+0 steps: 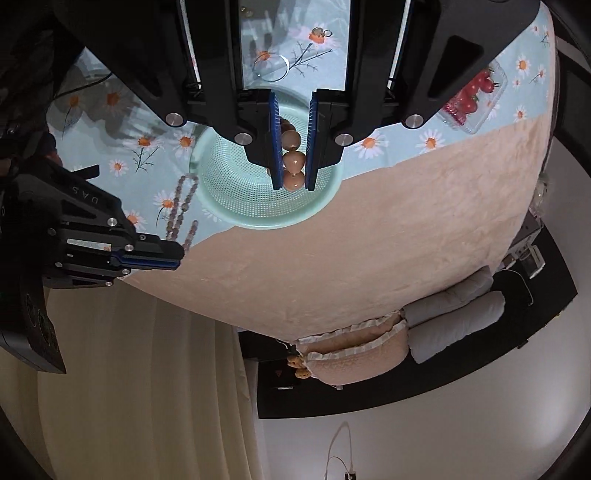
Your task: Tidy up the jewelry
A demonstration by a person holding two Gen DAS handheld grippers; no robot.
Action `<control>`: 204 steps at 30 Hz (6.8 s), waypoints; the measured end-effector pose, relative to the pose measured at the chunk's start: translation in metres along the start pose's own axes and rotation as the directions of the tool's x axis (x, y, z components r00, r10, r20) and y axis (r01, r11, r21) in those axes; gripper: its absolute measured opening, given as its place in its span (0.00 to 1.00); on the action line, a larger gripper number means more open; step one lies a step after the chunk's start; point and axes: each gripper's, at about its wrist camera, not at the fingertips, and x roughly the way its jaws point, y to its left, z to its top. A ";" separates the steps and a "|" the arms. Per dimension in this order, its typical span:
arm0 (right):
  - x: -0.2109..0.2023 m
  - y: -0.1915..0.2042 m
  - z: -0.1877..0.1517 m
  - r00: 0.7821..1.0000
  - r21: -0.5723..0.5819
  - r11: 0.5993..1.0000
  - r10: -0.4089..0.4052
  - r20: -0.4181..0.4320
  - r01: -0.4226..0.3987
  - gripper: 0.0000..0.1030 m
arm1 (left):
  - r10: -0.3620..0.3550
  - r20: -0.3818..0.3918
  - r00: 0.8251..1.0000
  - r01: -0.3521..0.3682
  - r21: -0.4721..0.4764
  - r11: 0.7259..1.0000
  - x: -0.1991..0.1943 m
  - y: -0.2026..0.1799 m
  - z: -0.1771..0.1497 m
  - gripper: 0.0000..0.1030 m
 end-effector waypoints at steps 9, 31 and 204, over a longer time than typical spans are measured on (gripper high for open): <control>0.077 0.004 -0.036 0.986 0.038 0.998 0.064 -0.154 -0.058 0.06 | -0.088 -0.186 0.979 0.075 -0.078 0.994 0.100 0.001 -0.023 0.12; 0.061 -0.001 -0.051 0.994 0.043 0.999 -0.009 -0.107 0.013 0.69 | -0.028 -0.156 0.987 0.005 -0.148 0.989 0.078 0.031 -0.032 0.76; 0.123 -0.108 -0.156 0.907 0.298 0.924 -0.102 -0.408 0.238 0.02 | -0.012 -0.458 0.889 -0.125 -0.267 0.956 0.139 0.089 -0.126 0.88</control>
